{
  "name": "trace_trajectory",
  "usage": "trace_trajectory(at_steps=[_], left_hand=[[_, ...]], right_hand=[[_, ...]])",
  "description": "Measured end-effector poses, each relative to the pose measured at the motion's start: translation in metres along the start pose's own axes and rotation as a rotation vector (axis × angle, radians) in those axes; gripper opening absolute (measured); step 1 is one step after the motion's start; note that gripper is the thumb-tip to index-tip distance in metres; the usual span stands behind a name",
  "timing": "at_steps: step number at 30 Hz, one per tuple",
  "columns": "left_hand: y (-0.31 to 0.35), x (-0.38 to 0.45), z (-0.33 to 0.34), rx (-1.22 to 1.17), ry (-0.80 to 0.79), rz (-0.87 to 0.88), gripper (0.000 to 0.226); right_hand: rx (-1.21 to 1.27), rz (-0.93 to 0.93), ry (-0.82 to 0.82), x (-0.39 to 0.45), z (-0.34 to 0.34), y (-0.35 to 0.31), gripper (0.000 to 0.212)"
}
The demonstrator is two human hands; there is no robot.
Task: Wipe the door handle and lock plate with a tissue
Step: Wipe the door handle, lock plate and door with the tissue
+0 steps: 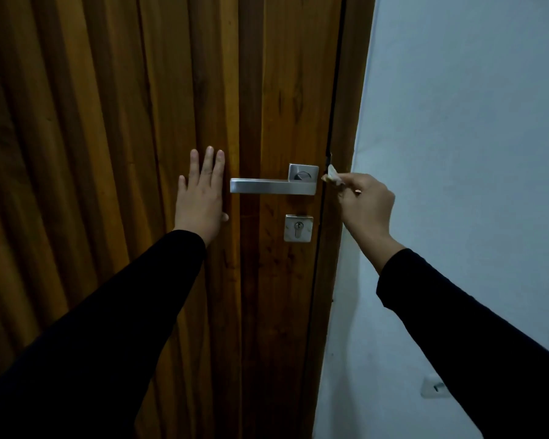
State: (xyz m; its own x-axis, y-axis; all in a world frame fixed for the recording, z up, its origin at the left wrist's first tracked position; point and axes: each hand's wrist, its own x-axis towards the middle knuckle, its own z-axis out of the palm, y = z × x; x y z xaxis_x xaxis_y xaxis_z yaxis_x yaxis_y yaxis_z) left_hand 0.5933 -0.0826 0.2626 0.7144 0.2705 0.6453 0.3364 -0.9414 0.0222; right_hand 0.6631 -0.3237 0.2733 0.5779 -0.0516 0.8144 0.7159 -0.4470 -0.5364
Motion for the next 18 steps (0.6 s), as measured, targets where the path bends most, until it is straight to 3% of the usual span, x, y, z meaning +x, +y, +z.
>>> trace_trajectory(at_steps=[2, 6, 10, 18], left_hand=[[0.0, 0.0, 0.0, 0.002, -0.002, 0.0, 0.115], [-0.001, 0.001, 0.0, -0.014, -0.014, 0.005, 0.115], [-0.002, 0.0, 0.0, -0.019, 0.0, 0.008, 0.115], [-0.001, -0.001, 0.0, -0.04, -0.001, 0.008, 0.114]], right_hand=[[0.089, 0.145, -0.081, 0.002, 0.008, -0.006, 0.028], [0.174, 0.211, -0.21, -0.005, 0.024, -0.011, 0.038], [0.328, 0.333, -0.19, -0.013, 0.027, -0.014, 0.036], [0.328, 0.299, -0.196, -0.035, 0.005, -0.011, 0.033]])
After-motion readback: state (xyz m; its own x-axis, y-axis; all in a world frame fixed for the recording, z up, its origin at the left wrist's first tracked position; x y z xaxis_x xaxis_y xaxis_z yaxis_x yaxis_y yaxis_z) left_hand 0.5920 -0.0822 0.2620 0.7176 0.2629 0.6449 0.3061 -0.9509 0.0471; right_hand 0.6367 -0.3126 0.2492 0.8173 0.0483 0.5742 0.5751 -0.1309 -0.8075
